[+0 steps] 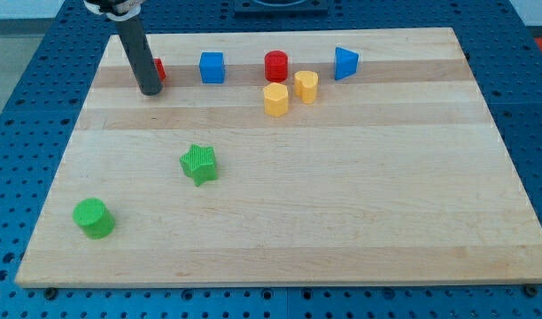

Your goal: Push the yellow hexagon into the green star

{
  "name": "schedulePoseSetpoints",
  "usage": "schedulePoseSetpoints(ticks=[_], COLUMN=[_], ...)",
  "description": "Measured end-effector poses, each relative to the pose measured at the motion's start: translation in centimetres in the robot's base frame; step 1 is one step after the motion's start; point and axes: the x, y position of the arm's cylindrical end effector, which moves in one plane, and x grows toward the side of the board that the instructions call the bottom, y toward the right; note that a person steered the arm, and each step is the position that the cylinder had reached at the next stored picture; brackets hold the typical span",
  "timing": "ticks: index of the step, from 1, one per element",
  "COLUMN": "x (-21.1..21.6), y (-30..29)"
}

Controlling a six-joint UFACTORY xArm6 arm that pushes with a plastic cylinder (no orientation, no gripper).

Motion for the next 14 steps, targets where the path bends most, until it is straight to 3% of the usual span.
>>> schedulePoseSetpoints(ticks=[2,5,6,10,12,14], x=[1.4,1.9,1.6,-0.3,0.2,0.2], y=[1.1,14.9,17.0,17.0,22.5,22.5])
